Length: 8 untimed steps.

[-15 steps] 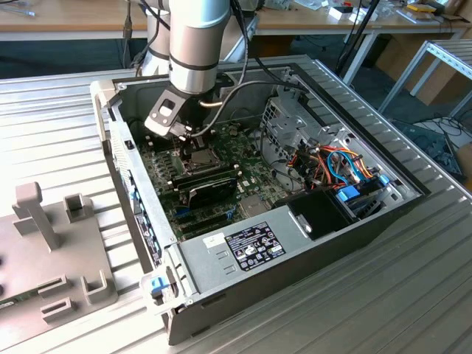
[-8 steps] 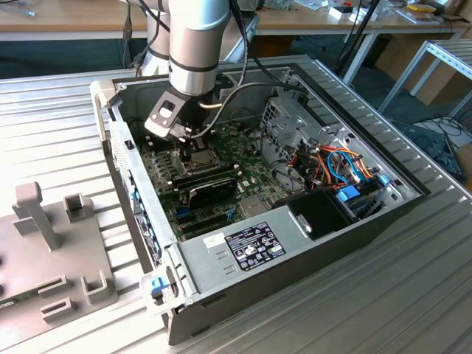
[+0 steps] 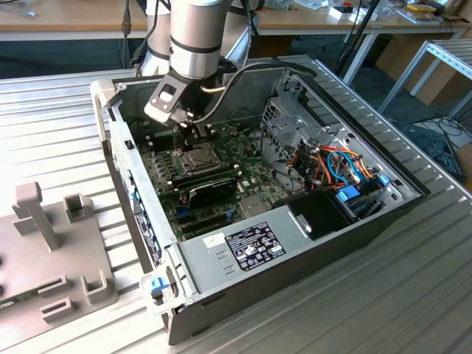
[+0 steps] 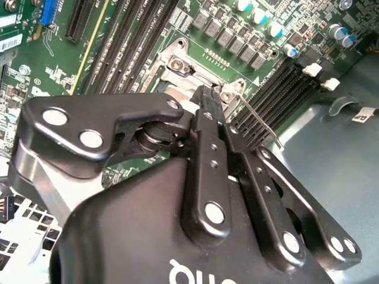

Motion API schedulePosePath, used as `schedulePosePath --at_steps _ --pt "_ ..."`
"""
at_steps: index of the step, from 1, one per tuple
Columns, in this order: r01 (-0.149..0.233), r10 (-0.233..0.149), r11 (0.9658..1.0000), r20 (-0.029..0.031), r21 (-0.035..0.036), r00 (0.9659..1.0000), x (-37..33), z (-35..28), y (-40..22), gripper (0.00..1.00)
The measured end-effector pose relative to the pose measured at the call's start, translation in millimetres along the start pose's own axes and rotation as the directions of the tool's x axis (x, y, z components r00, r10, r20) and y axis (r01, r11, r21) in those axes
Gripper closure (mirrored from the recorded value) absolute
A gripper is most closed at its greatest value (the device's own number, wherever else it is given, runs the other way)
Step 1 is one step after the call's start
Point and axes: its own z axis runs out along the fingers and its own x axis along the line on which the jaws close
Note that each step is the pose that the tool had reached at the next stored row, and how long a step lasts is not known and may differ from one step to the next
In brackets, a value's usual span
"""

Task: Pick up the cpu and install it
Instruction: 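Close the cpu cover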

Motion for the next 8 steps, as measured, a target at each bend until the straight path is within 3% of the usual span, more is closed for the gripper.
schedulePosePath --at_steps 3,8 --pt "0.000 0.000 1.0000 0.0002 0.0002 1.0000 -0.1 -0.1 1.3 0.89" --pt "0.000 0.000 1.0000 0.0001 0.0000 1.0000 -0.4 0.1 9.3 0.89"
